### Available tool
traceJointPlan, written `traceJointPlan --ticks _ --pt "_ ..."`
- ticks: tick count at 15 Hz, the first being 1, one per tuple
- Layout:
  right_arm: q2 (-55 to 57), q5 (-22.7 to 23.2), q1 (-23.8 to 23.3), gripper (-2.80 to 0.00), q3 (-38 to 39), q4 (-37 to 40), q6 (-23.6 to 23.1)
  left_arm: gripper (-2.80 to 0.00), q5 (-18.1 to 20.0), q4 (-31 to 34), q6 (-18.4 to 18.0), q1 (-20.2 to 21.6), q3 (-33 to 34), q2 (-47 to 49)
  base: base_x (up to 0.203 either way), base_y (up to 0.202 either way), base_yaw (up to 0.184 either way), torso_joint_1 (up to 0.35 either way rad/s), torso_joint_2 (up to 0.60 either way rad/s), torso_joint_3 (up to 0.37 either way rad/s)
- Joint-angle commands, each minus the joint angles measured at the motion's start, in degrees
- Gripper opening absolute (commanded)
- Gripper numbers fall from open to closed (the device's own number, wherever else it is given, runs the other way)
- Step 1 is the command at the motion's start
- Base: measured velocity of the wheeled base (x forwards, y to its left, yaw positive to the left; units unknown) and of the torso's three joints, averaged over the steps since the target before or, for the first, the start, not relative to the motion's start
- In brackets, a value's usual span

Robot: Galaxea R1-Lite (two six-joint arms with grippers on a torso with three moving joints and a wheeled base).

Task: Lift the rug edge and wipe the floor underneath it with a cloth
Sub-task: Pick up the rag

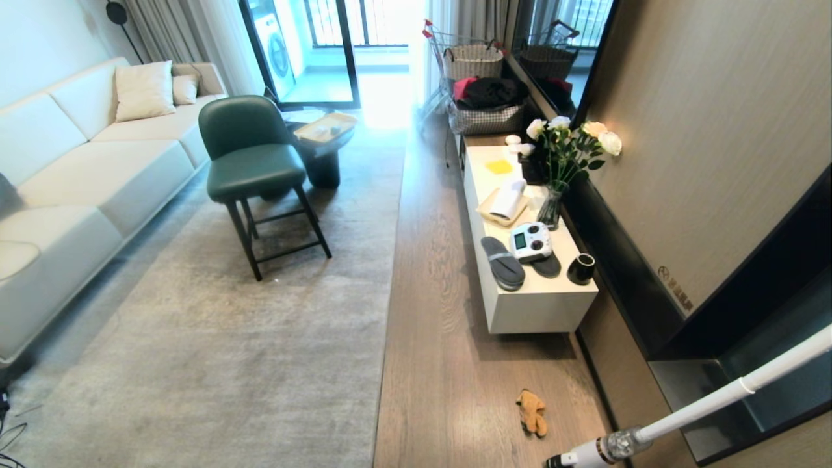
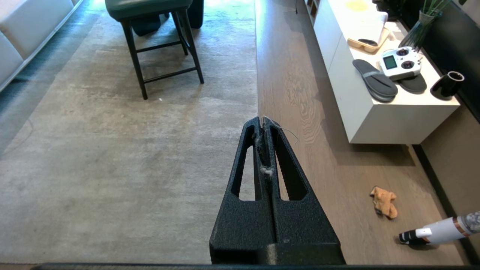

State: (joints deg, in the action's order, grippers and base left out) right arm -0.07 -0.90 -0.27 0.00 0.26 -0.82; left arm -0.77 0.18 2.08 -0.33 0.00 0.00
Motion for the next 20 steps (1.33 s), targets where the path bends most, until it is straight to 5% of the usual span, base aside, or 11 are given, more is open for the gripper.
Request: traceJointPlan --ticks 1,20 --pt "0.1 0.0 0.0 -2.80 0.0 0.0 -0.1 -2.80 0.0 0.0 0.0 0.0 0.0 0.0 0.000 0.000 0.000 0.000 0.00 0.000" --pt "0.1 0.0 0.0 -2.80 0.0 0.1 -0.1 -2.80 0.0 0.0 0.0 0.0 0.0 0.0 0.000 0.000 0.000 0.000 0.00 0.000"
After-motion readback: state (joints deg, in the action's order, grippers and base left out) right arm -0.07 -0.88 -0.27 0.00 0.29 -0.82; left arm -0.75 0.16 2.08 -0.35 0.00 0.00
